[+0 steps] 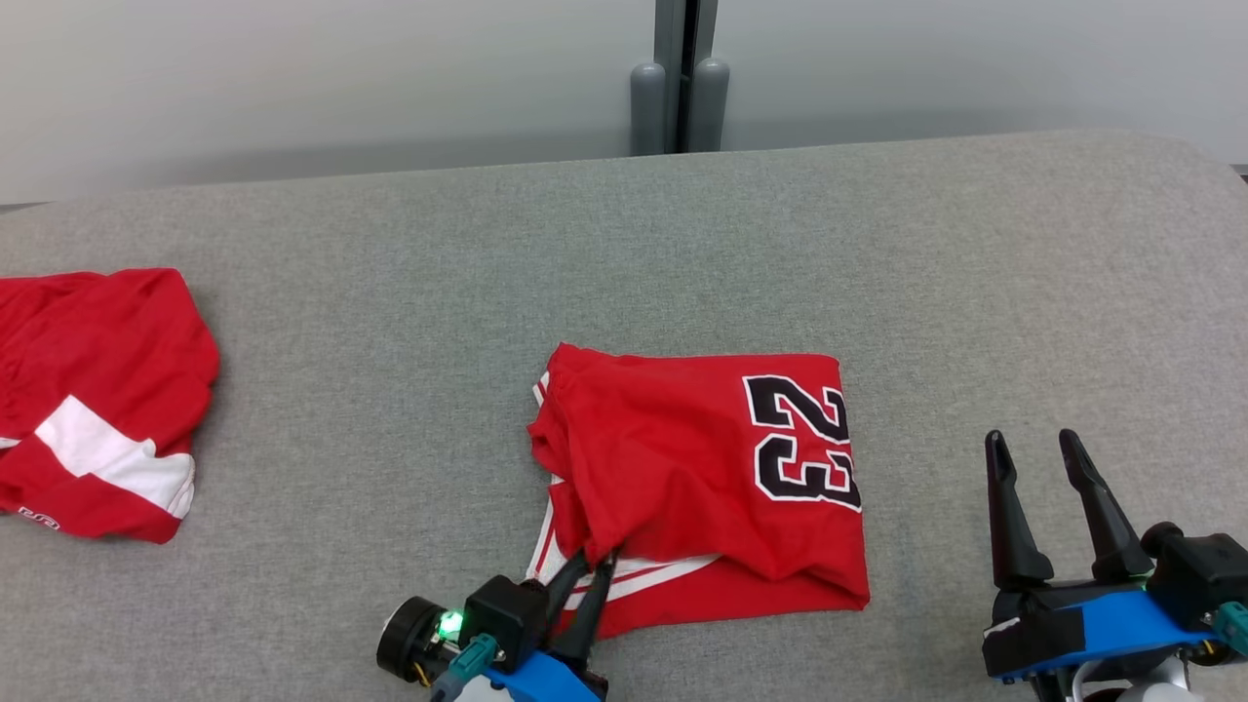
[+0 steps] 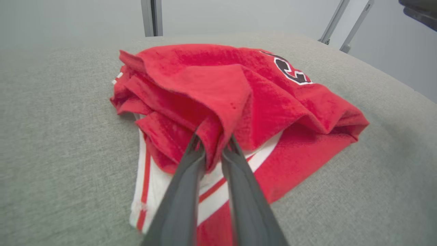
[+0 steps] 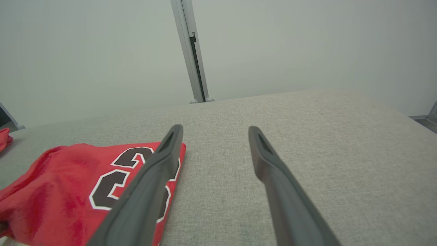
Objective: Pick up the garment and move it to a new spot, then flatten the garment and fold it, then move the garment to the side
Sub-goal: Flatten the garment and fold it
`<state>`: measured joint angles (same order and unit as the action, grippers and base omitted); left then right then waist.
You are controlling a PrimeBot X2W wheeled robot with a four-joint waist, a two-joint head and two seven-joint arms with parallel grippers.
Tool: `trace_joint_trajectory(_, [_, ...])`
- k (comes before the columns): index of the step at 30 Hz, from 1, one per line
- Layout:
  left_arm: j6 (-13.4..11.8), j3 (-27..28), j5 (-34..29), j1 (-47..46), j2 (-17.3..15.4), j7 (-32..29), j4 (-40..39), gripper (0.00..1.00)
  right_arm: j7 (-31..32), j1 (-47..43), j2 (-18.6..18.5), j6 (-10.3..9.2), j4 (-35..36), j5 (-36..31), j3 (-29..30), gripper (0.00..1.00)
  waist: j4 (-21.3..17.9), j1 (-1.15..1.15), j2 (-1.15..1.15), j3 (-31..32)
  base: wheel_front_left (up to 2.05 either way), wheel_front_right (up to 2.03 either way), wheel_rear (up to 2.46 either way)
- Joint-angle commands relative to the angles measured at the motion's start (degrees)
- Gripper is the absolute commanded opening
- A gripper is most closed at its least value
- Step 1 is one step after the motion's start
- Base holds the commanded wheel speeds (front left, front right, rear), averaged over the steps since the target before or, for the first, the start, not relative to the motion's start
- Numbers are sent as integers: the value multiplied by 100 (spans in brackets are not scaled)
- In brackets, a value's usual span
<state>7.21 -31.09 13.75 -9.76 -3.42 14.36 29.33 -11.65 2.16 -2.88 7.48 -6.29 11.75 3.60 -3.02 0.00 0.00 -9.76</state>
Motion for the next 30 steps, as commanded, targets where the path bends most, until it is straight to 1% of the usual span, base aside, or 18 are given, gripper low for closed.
trace_joint_trajectory(1, [35,6,60,-86,-24,48,-57,0,-43,47,-2,3,-26,23,34,100,21,0,0,11,0,0,0])
trace_joint_trajectory(9, [39,-82,184,217,-341,14,-493,0,-81,-3,-2,3,-135,18,177,100,155,0,0,43,0,0,0])
trace_joint_trajectory(15, [39,-237,349,522,-511,-253,-695,0,-90,32,-2,3,-243,5,271,100,203,0,0,27,0,0,0])
trace_joint_trajectory(16, [39,-248,366,530,-507,-256,-716,37,-93,38,-2,3,-259,-1,277,100,209,0,0,25,0,0,0])
trace_joint_trajectory(17, [38,-266,378,531,-492,-246,-740,100,-96,40,-2,3,-273,-4,279,100,217,0,0,30,0,0,0])
trace_joint_trajectory(19, [8,-238,392,515,-456,-170,-846,100,-96,29,-2,3,-297,-17,290,100,238,0,0,45,0,0,0])
trace_joint_trajectory(21, [-74,-173,375,492,-456,-83,-1000,100,-92,26,-2,3,-314,-35,309,100,268,0,0,68,0,0,0])
trace_joint_trajectory(26, [-127,-79,355,472,-500,7,-1369,100,-95,49,-3,3,-320,-64,329,100,336,0,0,112,0,0,0])
trace_joint_trajectory(30, [-266,153,393,415,-584,49,-1689,100,-99,89,-3,3,-310,-83,298,100,381,0,0,148,0,0,0])
